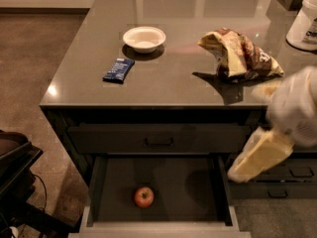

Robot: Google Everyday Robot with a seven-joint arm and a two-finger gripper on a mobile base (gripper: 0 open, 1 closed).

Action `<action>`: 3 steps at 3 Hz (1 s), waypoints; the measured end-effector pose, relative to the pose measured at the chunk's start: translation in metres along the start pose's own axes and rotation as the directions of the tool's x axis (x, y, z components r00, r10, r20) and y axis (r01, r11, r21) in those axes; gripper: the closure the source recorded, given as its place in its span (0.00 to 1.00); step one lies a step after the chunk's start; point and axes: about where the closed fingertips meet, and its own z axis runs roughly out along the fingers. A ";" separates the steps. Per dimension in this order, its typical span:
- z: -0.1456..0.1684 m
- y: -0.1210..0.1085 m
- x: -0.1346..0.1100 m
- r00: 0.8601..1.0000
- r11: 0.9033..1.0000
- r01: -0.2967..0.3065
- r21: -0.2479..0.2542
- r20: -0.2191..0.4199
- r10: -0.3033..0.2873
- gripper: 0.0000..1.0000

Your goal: Pick apple from middle drawer and place on counter

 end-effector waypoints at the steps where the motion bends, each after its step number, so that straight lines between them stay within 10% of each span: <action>1: 0.072 0.039 0.018 0.970 0.974 -0.198 -0.113 0.122 0.211 0.00; 3: 0.113 0.068 0.025 0.926 0.938 -0.308 -0.161 0.174 0.334 0.00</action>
Offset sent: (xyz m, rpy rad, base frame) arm -0.0119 0.0226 -0.0669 0.1924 0.0755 -0.0916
